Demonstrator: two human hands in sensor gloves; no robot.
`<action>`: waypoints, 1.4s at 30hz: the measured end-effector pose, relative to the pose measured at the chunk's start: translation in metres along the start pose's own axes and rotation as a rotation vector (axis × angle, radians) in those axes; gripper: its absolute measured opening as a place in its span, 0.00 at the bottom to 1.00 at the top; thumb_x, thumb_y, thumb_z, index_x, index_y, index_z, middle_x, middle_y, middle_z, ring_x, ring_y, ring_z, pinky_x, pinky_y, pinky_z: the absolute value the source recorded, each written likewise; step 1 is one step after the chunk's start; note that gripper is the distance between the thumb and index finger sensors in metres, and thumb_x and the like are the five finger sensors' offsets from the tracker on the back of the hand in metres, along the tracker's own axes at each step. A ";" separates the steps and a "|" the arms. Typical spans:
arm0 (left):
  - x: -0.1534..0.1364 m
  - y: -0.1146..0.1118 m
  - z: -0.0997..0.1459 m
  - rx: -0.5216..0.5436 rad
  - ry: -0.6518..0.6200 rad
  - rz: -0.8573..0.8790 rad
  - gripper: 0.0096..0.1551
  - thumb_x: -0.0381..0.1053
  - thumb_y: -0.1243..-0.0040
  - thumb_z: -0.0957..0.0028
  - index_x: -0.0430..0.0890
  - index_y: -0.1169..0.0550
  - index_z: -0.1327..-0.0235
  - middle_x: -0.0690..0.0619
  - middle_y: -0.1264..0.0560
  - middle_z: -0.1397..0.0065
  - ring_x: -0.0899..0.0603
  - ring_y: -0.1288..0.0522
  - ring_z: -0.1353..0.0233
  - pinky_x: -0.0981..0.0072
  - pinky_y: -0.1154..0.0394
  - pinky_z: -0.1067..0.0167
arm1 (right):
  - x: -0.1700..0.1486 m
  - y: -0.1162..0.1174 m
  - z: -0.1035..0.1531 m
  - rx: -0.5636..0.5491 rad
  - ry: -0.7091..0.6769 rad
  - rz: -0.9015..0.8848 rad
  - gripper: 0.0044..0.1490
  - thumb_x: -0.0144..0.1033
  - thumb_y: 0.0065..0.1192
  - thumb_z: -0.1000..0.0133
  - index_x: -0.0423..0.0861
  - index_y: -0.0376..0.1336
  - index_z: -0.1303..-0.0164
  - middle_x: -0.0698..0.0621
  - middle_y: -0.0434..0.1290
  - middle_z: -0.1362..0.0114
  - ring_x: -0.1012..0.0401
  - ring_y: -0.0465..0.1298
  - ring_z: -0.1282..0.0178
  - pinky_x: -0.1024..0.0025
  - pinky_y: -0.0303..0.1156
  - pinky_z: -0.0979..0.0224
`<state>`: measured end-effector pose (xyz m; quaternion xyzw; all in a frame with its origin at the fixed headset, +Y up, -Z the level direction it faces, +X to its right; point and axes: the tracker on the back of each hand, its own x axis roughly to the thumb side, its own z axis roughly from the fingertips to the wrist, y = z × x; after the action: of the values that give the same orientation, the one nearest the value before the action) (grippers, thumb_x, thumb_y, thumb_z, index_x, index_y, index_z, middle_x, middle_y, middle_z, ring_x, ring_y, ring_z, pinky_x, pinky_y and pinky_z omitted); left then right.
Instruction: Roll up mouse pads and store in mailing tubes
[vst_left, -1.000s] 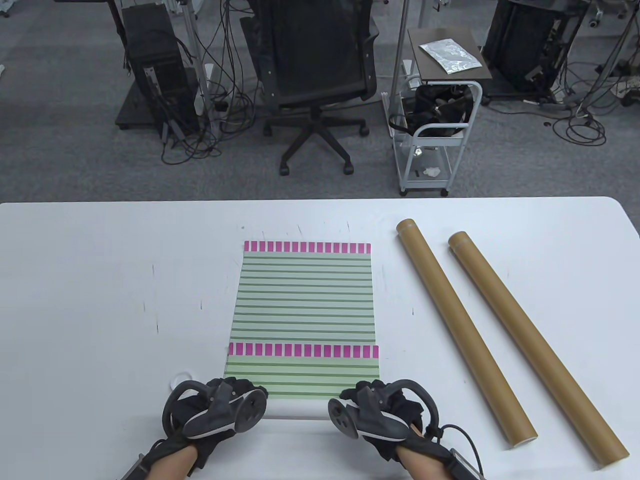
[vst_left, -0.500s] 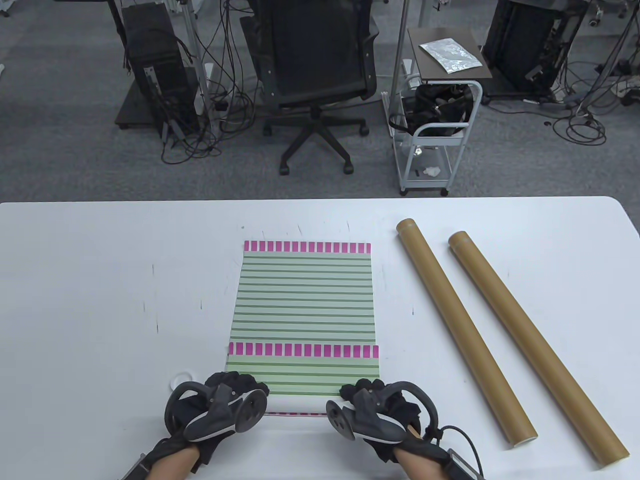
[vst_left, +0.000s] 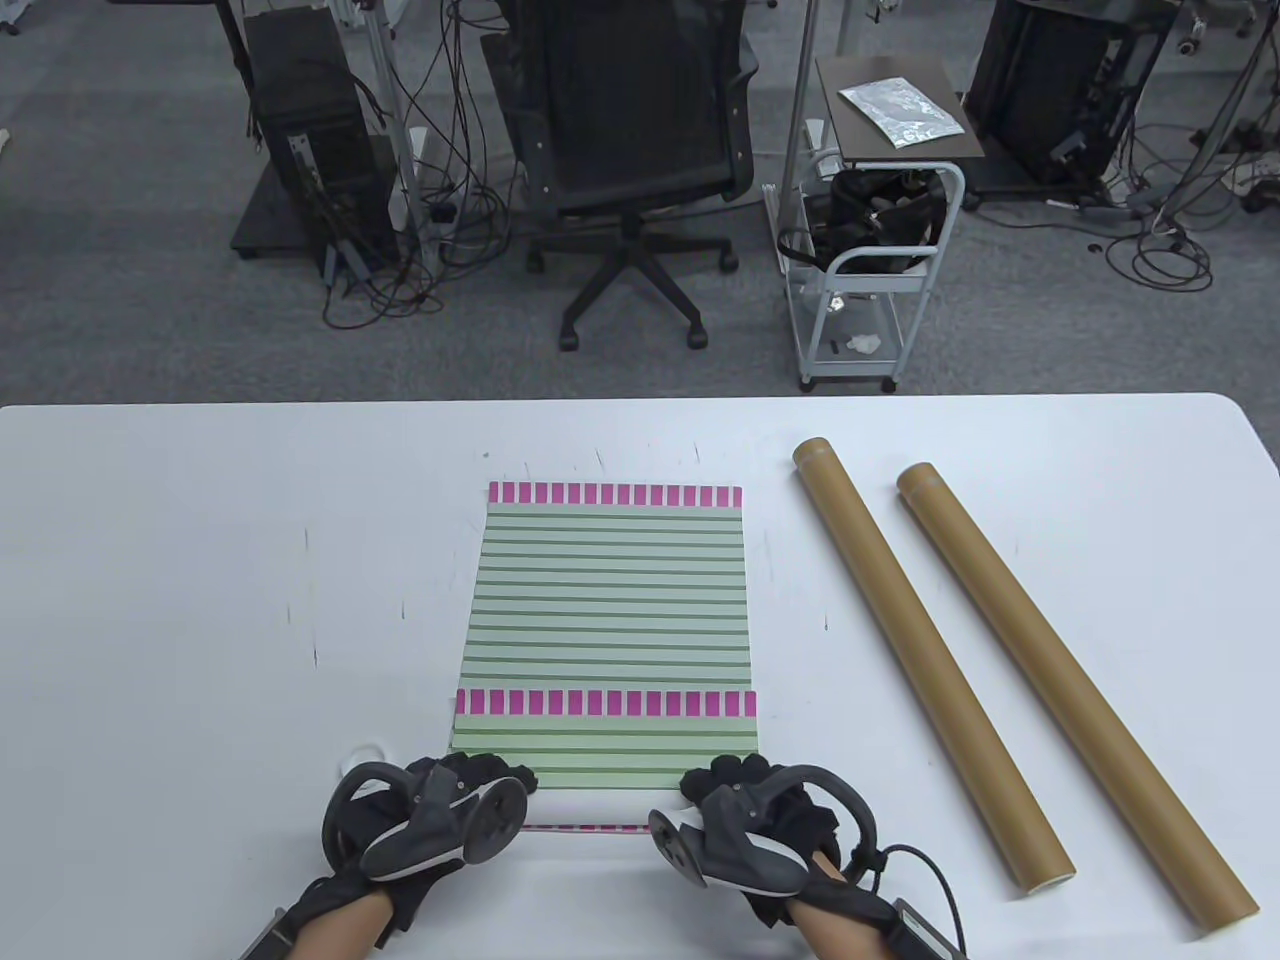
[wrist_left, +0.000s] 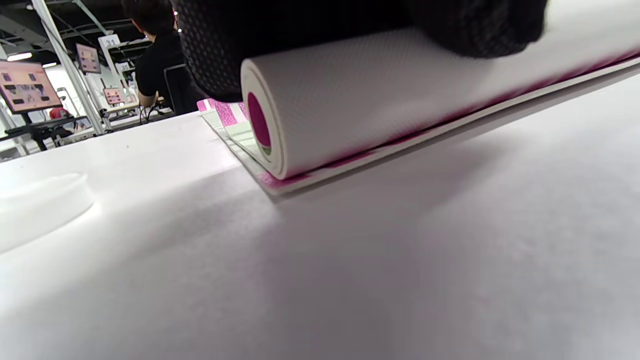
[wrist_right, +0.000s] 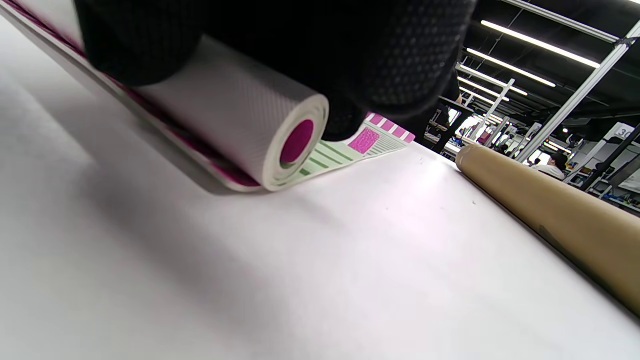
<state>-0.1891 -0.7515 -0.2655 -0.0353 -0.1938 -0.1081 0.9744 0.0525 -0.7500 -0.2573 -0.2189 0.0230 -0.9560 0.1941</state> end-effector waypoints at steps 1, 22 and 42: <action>0.001 0.001 0.000 -0.010 -0.009 0.002 0.30 0.60 0.42 0.62 0.68 0.27 0.42 0.67 0.20 0.37 0.56 0.18 0.36 0.68 0.21 0.34 | 0.000 0.000 0.000 0.006 -0.004 -0.004 0.34 0.48 0.62 0.56 0.57 0.63 0.37 0.56 0.74 0.34 0.57 0.79 0.41 0.68 0.78 0.44; 0.012 0.004 -0.001 0.028 0.025 -0.011 0.31 0.61 0.37 0.63 0.69 0.27 0.41 0.68 0.24 0.34 0.56 0.22 0.34 0.67 0.22 0.32 | 0.002 0.007 -0.002 0.058 -0.005 -0.011 0.35 0.39 0.48 0.52 0.54 0.59 0.31 0.54 0.71 0.29 0.56 0.76 0.34 0.62 0.75 0.36; 0.001 0.001 -0.010 -0.122 0.017 0.117 0.31 0.61 0.41 0.60 0.68 0.27 0.38 0.66 0.23 0.32 0.54 0.22 0.31 0.65 0.24 0.30 | -0.005 0.001 -0.004 0.053 0.010 -0.105 0.34 0.46 0.58 0.55 0.58 0.61 0.35 0.57 0.73 0.32 0.58 0.77 0.37 0.61 0.75 0.35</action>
<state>-0.1843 -0.7520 -0.2742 -0.1047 -0.1762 -0.0630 0.9767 0.0551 -0.7490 -0.2630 -0.2098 -0.0129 -0.9662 0.1491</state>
